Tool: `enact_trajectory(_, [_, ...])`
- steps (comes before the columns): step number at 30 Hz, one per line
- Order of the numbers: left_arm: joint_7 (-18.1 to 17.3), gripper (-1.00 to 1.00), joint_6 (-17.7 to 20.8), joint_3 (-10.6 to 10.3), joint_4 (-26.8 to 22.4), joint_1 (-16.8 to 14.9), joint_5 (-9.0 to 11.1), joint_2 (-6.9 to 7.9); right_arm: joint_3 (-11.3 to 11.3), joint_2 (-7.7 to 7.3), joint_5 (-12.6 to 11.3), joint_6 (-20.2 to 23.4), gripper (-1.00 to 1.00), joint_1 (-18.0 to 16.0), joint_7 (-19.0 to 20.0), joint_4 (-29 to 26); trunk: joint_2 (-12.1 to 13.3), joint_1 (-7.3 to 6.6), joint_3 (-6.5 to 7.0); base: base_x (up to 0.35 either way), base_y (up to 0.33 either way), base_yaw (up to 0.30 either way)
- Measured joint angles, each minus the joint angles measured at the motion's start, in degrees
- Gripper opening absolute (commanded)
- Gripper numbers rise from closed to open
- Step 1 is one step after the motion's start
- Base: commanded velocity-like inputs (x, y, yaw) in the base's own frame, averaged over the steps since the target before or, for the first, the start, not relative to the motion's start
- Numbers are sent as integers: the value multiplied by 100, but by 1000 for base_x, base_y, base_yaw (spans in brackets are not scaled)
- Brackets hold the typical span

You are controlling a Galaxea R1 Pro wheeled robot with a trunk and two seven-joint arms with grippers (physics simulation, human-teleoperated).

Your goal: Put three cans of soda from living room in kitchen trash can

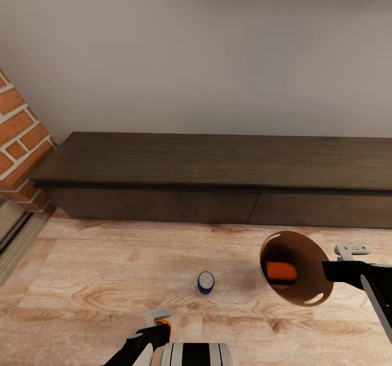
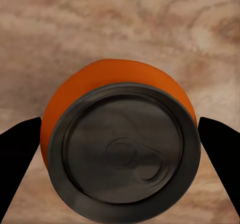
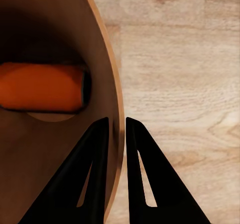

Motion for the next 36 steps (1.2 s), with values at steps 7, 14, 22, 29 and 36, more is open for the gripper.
enact_trajectory(7, [0, -100, 0, -13, -3, 5, -34, -1, 2, 4, 36, -3, -100, -1, -2, 0, 1, -3, 22, 0, 0, 0])
enact_trajectory(14, [0, -100, 0, -32, -3, 6, -50, -2, 4, 4, 38, -3, -100, 0, -4, -1, 10, -21, 177, 0, 0, 0])
enact_trajectory(22, [-10, -100, 8, -35, -10, 6, -53, 6, 11, 5, 23, -2, -100, 4, 0, -1, 21, -42, 354, 0, 0, 0])
enact_trajectory(29, [-17, -100, 13, -36, -53, 6, -53, 17, 31, 5, 53, -2, -100, 7, -3, 0, 30, -60, 509, 0, 0, 0])
enact_trajectory(36, [-22, -100, 24, -42, -64, 6, -40, 36, 55, 5, 72, -3, -100, 8, -2, 5, 40, -78, 664, 0, 0, 0])
